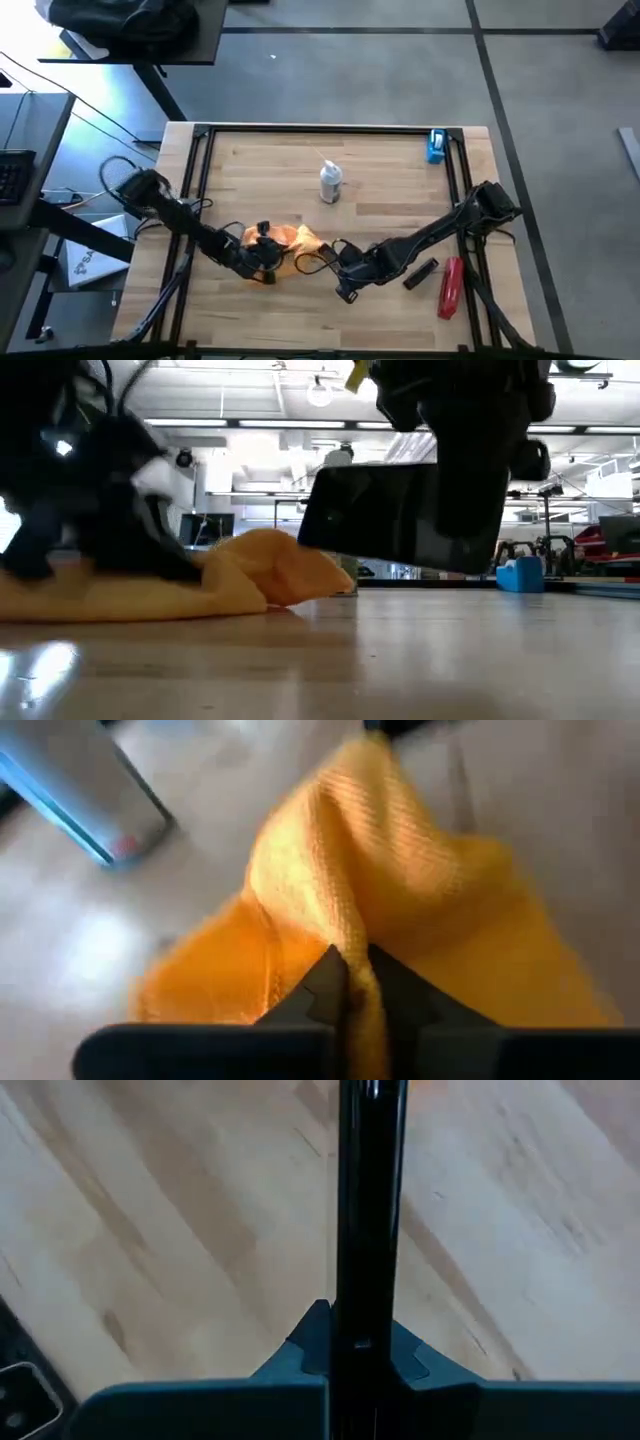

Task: Apply microfiber cloth
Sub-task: Wipe the front of the cellphone with the yellow microfiber cloth

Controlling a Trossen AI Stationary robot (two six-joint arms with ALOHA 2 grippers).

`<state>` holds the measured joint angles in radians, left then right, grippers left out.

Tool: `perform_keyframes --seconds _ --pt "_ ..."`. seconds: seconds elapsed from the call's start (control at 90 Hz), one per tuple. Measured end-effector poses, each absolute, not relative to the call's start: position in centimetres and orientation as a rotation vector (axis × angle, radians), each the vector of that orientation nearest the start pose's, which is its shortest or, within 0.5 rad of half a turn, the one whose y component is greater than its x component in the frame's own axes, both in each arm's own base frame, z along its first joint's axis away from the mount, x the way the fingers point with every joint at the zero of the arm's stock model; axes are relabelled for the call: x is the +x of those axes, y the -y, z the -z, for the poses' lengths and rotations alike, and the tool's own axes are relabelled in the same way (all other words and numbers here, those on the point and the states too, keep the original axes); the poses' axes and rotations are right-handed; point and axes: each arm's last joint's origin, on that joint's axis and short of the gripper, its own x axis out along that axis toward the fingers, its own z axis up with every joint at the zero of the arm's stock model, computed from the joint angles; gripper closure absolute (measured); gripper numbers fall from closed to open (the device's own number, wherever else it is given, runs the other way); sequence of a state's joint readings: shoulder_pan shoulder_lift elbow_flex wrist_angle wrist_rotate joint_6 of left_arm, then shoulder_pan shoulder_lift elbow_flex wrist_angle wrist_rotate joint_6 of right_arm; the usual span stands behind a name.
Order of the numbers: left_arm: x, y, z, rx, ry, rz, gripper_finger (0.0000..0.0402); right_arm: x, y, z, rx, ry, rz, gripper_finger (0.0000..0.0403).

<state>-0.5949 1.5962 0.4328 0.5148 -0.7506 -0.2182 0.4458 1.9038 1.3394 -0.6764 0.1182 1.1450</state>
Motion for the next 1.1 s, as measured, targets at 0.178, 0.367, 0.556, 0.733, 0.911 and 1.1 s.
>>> perform_keyframes --seconds 0.178,0.367,0.556,0.733,0.911,1.1 --pt "22.0 12.8 -15.1 0.194 -0.281 -0.16 0.04 34.8 -14.9 -17.0 0.687 -1.112 0.393 0.0403" --pt "23.5 11.6 -15.7 0.226 -0.197 -0.183 0.0401 36.9 -13.6 -17.6 0.702 -0.927 0.309 0.0403" --pt "25.0 11.1 -15.4 0.215 -0.123 -0.21 0.0401 38.2 -12.5 -18.3 0.704 -0.834 0.243 0.0403" --pt "27.4 11.7 -15.5 0.318 -0.116 -0.246 0.0401 38.7 -11.9 -18.5 0.701 -0.799 0.228 0.0403" --pt "27.6 12.2 -16.4 0.394 -0.113 -0.323 0.0401 38.5 -12.6 -18.5 0.709 -0.806 0.199 0.0403" --pt "25.3 12.9 -17.0 0.4 -0.106 -0.364 0.0402 38.6 -13.8 -19.2 0.755 -0.759 0.127 0.0403"
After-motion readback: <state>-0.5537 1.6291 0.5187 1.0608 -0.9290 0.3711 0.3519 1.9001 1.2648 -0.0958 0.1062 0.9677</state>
